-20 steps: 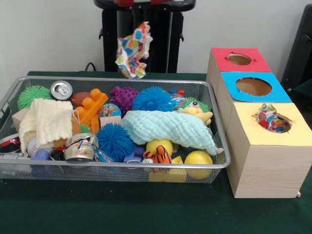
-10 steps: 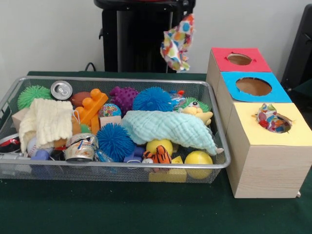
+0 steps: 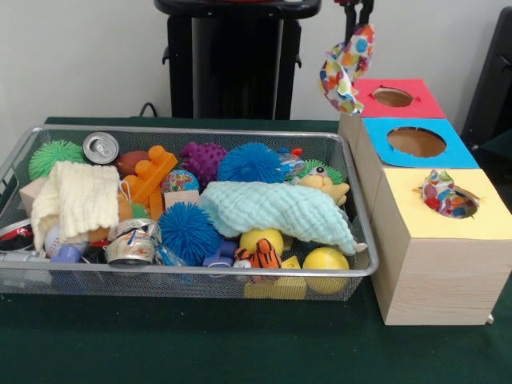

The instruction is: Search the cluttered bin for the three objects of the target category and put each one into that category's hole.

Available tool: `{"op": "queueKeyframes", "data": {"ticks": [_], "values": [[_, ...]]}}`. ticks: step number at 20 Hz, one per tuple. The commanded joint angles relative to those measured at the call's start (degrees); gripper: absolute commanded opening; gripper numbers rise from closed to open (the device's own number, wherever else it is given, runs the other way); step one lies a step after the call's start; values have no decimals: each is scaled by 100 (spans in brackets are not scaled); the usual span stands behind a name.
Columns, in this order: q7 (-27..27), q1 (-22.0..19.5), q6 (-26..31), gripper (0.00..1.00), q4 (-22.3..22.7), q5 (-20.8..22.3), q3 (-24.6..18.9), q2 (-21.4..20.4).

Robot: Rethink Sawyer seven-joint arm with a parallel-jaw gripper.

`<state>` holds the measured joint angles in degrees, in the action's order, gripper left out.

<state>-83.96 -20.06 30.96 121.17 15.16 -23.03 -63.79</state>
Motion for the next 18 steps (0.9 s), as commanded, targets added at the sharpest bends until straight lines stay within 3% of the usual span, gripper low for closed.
{"op": "queueKeyframes", "data": {"ticks": [1, 7, 18], "values": [[-1831, 482, 43, 0, -426, -187, 652, 661], [-1977, 924, -7, 0, -826, -332, 890, 980], [-2062, 1483, 559, 0, -1752, -557, 1185, 1263]]}}
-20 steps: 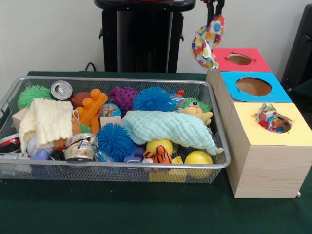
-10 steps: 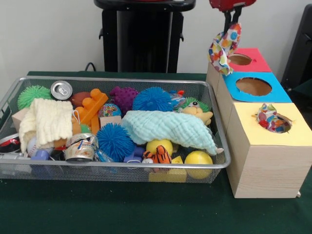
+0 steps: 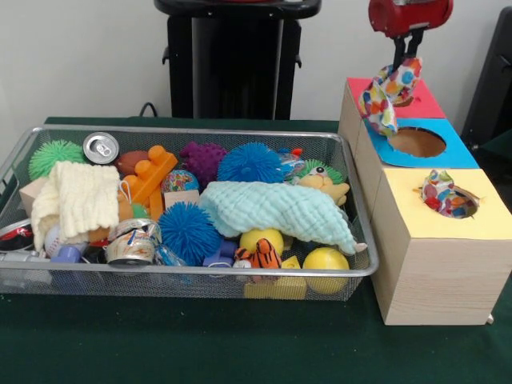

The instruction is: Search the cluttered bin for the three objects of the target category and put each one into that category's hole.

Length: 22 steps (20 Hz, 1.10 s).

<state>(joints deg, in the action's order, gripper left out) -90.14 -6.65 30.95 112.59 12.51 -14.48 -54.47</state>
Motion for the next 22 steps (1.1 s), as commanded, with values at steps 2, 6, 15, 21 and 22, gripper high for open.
{"op": "queueKeyframes", "data": {"ticks": [2, 6, 15, 21, 22], "values": [[-1446, 237, 683, 0, -1062, -342, 395, 357], [-1403, 406, 977, 0, -1500, -431, 497, 497], [-1360, 681, 1605, 0, -2437, -519, 639, 836], [-1343, 746, 1230, 0, -2639, -542, 721, 1256], [-1326, 743, 1161, 0, -2610, -558, 722, 1283]]}}
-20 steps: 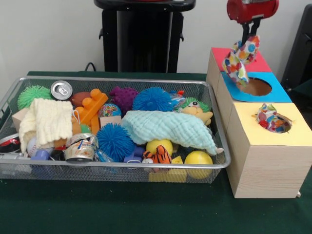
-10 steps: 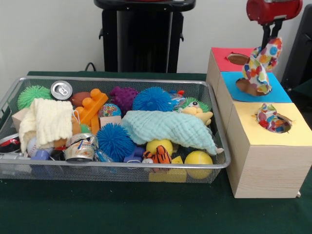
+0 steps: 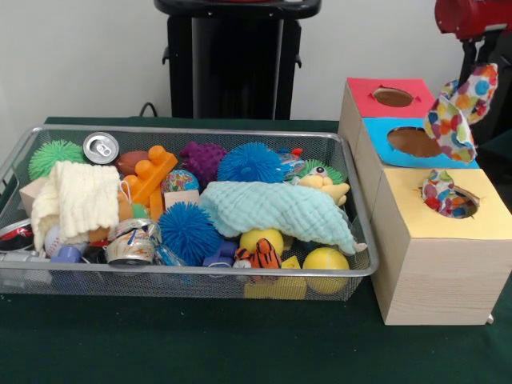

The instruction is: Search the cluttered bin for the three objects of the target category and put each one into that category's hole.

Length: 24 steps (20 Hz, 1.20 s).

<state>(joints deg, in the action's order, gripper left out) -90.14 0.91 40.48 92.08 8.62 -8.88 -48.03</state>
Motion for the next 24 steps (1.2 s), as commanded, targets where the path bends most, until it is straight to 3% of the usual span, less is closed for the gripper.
{"op": "queueKeyframes", "data": {"ticks": [1, 6, 9, 15, 24], "values": [[-1316, -9, 151, 0, -545, -172, 175, 661], [-1229, -57, -139, 0, -555, -209, 179, 869], [-1171, -194, -558, 0, -303, -240, 121, 1039], [-999, -321, -706, 0, -126, -229, 110, 1011], [-1014, -404, -1218, 0, -80, -208, 57, 1325]]}}
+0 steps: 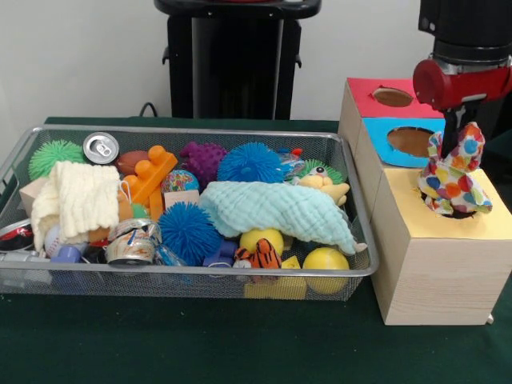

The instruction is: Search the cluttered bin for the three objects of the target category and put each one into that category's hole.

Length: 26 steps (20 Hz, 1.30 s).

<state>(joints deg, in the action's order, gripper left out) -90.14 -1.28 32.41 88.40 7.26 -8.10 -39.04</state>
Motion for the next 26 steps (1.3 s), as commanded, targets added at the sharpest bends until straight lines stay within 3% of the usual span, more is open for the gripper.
{"op": "queueKeyframes", "data": {"ticks": [1, 6, 12, 26], "values": [[-1010, -188, -418, 0, 294, -77, -19, 432], [-1114, -173, -467, 0, 441, -62, 136, 552], [-1253, -210, -904, 0, 646, -25, 290, 869], [-1323, -88, -1250, 0, 763, -165, 368, 962]]}}
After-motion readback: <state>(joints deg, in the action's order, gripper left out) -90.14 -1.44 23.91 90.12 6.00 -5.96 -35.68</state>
